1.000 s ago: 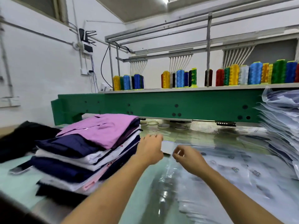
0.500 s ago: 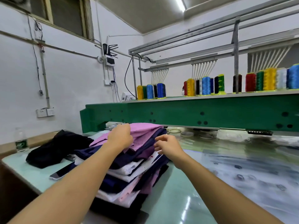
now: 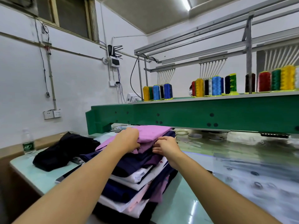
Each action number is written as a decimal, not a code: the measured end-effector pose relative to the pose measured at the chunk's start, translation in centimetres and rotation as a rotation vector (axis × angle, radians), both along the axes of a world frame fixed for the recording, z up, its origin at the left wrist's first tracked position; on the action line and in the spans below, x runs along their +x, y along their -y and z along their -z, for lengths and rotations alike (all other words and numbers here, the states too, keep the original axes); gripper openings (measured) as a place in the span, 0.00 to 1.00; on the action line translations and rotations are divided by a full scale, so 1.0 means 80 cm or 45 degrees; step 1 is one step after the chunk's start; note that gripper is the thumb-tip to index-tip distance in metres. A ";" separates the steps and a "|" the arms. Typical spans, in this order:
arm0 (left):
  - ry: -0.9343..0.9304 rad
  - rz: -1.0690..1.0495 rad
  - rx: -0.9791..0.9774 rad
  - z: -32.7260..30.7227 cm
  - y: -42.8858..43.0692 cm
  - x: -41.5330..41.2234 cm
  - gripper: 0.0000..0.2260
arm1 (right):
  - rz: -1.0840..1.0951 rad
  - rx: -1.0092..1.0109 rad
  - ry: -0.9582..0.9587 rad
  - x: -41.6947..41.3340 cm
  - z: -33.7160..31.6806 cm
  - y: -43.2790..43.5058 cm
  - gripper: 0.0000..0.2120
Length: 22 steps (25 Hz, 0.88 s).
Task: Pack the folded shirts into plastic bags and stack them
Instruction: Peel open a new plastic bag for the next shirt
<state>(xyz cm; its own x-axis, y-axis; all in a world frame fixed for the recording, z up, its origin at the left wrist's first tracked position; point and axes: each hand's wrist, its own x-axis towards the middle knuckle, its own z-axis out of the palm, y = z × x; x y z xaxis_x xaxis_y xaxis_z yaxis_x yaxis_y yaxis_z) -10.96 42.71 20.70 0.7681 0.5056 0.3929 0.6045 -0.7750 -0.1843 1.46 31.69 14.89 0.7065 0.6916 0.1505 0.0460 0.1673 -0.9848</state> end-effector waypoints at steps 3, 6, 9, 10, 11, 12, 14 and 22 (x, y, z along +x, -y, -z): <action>0.186 0.060 -0.160 -0.019 -0.001 -0.007 0.11 | -0.042 0.021 -0.123 -0.010 -0.011 -0.001 0.13; 0.389 0.262 -0.293 -0.035 0.029 -0.004 0.13 | -0.222 0.110 -0.461 -0.003 -0.028 -0.003 0.26; 0.209 0.415 -0.461 -0.037 0.061 0.007 0.16 | -0.323 0.218 -0.692 0.003 -0.030 -0.006 0.24; 0.113 0.392 -0.606 -0.036 0.061 0.007 0.19 | -0.218 0.237 -0.660 0.006 -0.026 -0.007 0.24; 0.067 0.328 -0.752 -0.034 0.054 0.005 0.25 | -0.088 0.214 -0.553 0.011 -0.018 -0.007 0.28; 0.100 0.213 -0.794 -0.031 0.042 0.001 0.29 | 0.032 0.169 -0.432 0.015 -0.011 -0.004 0.32; 0.180 -0.125 -0.501 -0.019 0.003 -0.013 0.29 | 0.112 0.144 -0.282 0.022 0.001 0.003 0.37; 0.304 -0.327 -0.759 -0.003 -0.061 -0.028 0.27 | 0.030 0.006 0.064 0.058 -0.012 0.007 0.35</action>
<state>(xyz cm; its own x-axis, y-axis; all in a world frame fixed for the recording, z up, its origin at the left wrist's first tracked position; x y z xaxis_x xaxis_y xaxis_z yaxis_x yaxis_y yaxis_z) -13.19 47.58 20.96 0.5219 0.8423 0.1351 0.7535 -0.5294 0.3897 6.10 31.13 15.88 0.7139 0.6741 0.1894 0.0990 0.1706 -0.9804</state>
